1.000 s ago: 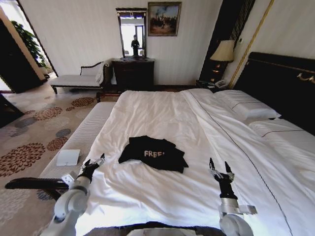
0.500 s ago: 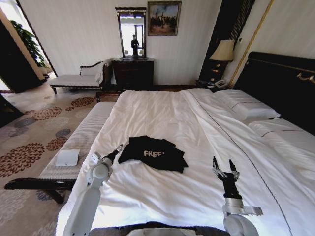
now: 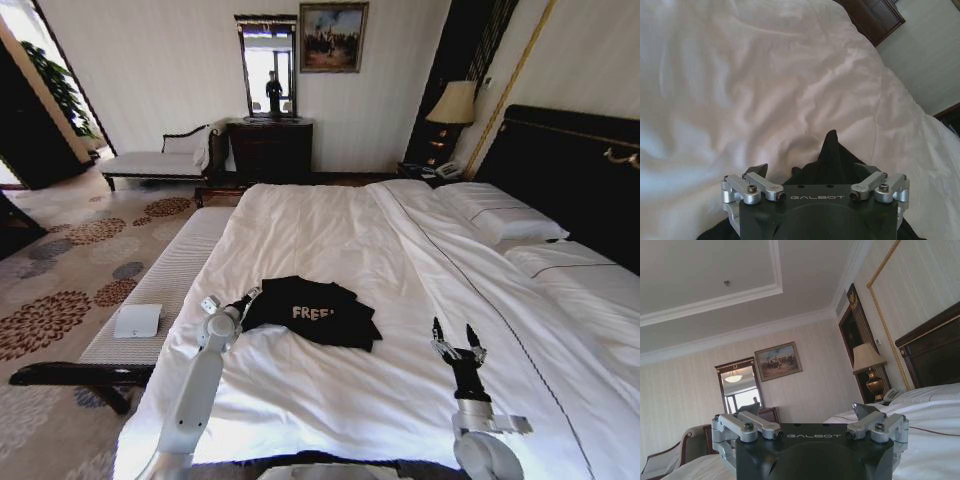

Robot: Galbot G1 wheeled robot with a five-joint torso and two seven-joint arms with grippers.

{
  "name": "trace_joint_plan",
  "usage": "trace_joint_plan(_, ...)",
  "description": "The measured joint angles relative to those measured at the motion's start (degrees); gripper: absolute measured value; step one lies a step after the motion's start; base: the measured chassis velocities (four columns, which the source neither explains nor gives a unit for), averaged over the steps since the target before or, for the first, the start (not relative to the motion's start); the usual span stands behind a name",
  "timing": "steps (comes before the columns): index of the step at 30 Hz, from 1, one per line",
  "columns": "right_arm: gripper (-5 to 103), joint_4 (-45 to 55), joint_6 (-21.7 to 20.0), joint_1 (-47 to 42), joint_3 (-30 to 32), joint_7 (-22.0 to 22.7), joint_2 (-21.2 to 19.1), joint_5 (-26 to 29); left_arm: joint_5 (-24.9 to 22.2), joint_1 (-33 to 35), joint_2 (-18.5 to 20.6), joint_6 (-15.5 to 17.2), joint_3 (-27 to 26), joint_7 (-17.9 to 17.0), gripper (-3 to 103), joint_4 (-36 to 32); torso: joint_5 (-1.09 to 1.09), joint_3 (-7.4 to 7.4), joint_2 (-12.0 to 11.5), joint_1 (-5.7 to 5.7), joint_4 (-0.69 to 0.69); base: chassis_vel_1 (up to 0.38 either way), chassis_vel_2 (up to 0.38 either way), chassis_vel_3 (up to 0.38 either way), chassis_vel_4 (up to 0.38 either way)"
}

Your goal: Fold the clothes on the bed.

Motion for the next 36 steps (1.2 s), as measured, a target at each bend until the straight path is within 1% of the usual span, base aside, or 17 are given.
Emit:
trace_joint_plan(2, 100, 0.07, 0.05, -0.09, 0.1, 0.03, 0.04, 0.08, 0.13, 0.0, -0.41, 0.0, 0.03, 0.0, 91, 0.24, 0.0, 0.0, 0.0, 0.0, 0.0, 0.0, 0.0, 0.0, 0.0)
trace_joint_plan(3, 100, 0.07, 0.05, -0.09, 0.1, 0.03, 0.04, 0.08, 0.13, 0.0, -0.41, 0.0, 0.03, 0.0, 91, 0.24, 0.0, 0.0, 0.0, 0.0, 0.0, 0.0, 0.0, 0.0, 0.0)
trace_joint_plan(6, 100, 0.3, 0.21, -0.44, 0.28, 0.04, 0.2, 0.08, 0.64, 0.25, -1.08, -0.14, 0.1, 0.14, 75, 0.82, 0.01, 0.0, 0.0, 0.0, 0.0, 0.0, 0.0, 0.0, 0.0)
trace_joint_plan(8, 100, 0.4, 0.26, -0.67, 0.37, 0.05, 0.3, 0.04, 0.9, 0.34, -1.26, -0.27, 0.09, 0.26, 75, 1.13, 0.01, 0.0, 0.0, 0.0, 0.0, 0.0, 0.0, 0.0, 0.0)
trace_joint_plan(12, 100, 0.79, 0.4, -1.46, 0.66, 0.05, 0.6, -0.25, 1.11, 1.02, -1.65, -0.55, -0.19, 0.6, 54, 1.43, 0.01, 0.0, 0.0, 0.0, -0.01, 0.0, 0.0, 0.0, 0.0)
trace_joint_plan(14, 100, 0.89, 0.43, -1.61, 0.73, 0.06, 0.7, -0.32, 1.11, 1.39, -1.64, -0.63, -0.26, 0.74, 54, 1.17, 0.01, 0.0, 0.0, 0.0, 0.0, 0.0, 0.0, 0.0, 0.0)
trace_joint_plan(18, 100, 1.26, 0.64, -2.18, 0.82, 0.06, 1.27, -0.9, 1.04, 2.71, -1.19, -0.8, -0.68, 1.02, 32, -0.22, 0.0, -0.01, 0.0, 0.0, 0.0, 0.0, 0.0, 0.0, 0.0)
trace_joint_plan(20, 100, 1.43, 0.65, -2.42, 0.82, 0.06, 1.47, -1.09, 0.97, 3.05, -0.99, -0.86, -0.84, 1.05, 32, -0.52, 0.0, -0.01, 0.01, -0.01, 0.0, 0.0, 0.0, 0.0, 0.0)
trace_joint_plan(24, 100, 1.91, 0.67, -3.0, 0.82, 0.06, 2.01, -1.71, 0.36, 4.25, -0.29, -0.95, -1.54, 1.11, 11, -1.73, 0.0, -0.01, 0.01, 0.0, 0.0, 0.0, 0.0, 0.0, 0.0)
trace_joint_plan(26, 100, 2.0, 0.68, -3.09, 0.82, 0.06, 2.11, -1.84, 0.2, 4.63, -0.05, -0.96, -1.71, 1.21, 11, -2.06, 0.0, -0.01, 0.01, 0.0, 0.0, 0.0, 0.0, 0.0, 0.0)
trace_joint_plan(27, 100, 2.07, 0.67, -3.18, 0.82, 0.06, 2.19, -1.95, 0.1, 5.04, 0.23, -0.99, -1.83, 1.37, 5, -2.35, 0.0, -0.01, 0.01, -0.01, 0.0, 0.0, 0.0, 0.0, 0.0)
trace_joint_plan(29, 100, 2.24, 0.68, -3.34, 0.82, 0.06, 2.36, -2.17, -0.16, 5.81, 0.76, -1.1, -2.13, 1.76, 1, -2.8, 0.0, -0.01, 0.01, -0.01, 0.0, 0.0, 0.0, 0.0, 0.0)
trace_joint_plan(36, 100, 2.4, 0.67, -3.62, 0.8, 0.07, 2.75, -2.93, -0.75, 7.08, 1.52, -1.52, -2.76, 2.45, 0, -3.37, -0.01, -0.01, 0.0, -0.01, -0.01, 0.0, 0.0, 0.0, 0.0)
